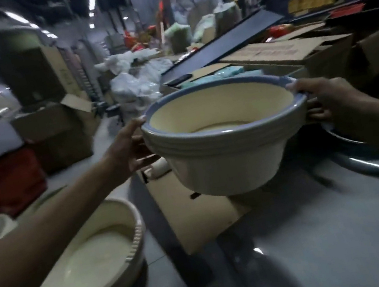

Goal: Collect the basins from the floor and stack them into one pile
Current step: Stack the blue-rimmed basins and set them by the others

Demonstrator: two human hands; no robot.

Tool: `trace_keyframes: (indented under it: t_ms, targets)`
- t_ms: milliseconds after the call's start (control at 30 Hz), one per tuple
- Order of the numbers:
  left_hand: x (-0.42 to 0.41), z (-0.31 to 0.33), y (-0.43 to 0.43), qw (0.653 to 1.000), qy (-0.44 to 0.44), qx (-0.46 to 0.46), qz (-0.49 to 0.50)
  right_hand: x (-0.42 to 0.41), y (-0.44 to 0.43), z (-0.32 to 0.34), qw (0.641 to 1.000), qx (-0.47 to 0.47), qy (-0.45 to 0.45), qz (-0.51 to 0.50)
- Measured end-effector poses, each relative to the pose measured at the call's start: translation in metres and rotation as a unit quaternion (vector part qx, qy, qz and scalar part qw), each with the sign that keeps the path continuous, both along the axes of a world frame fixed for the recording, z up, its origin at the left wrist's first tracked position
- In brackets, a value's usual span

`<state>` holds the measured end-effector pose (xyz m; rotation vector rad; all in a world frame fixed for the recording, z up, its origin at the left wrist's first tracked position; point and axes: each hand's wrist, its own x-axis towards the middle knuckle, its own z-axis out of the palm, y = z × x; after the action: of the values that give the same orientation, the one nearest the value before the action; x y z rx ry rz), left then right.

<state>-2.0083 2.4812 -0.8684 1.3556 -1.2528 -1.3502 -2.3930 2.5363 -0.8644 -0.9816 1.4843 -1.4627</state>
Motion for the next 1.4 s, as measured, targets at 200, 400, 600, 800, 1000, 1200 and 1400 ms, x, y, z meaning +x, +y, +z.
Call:
trace_keyframes:
  t_ms: [200, 400, 600, 800, 1000, 1200, 1400]
  targets:
    - [0.144, -0.006, 0.028, 0.992, -0.022, -0.032, 0.122, 0.136, -0.037, -0.018, 0.992, 0.014, -0.023, 0.121]
    - [0.271, -0.016, 0.099, 0.967, -0.040, -0.006, 0.250, 0.274, -0.069, -0.017, 0.968, 0.016, -0.017, 0.249]
    - [0.384, -0.041, 0.207, 0.918, -0.047, 0.049, 0.391, 0.442, -0.075, -0.024, 0.913, 0.027, 0.037, 0.406]
    - [0.455, -0.091, 0.318, 0.859, -0.019, 0.152, 0.488, 0.585, -0.044, -0.060, 0.825, 0.075, 0.128, 0.545]
    - [0.475, -0.177, 0.410, 0.810, 0.005, 0.259, 0.526, 0.661, -0.007, -0.130, 0.745, 0.117, 0.206, 0.624]
    - [0.466, -0.216, 0.427, 0.805, 0.012, 0.271, 0.528, 0.683, 0.010, -0.207, 0.701, 0.181, 0.256, 0.641]
    - [0.458, -0.251, 0.420, 0.778, 0.035, 0.311, 0.545, 0.702, 0.015, -0.253, 0.705, 0.174, 0.300, 0.619]
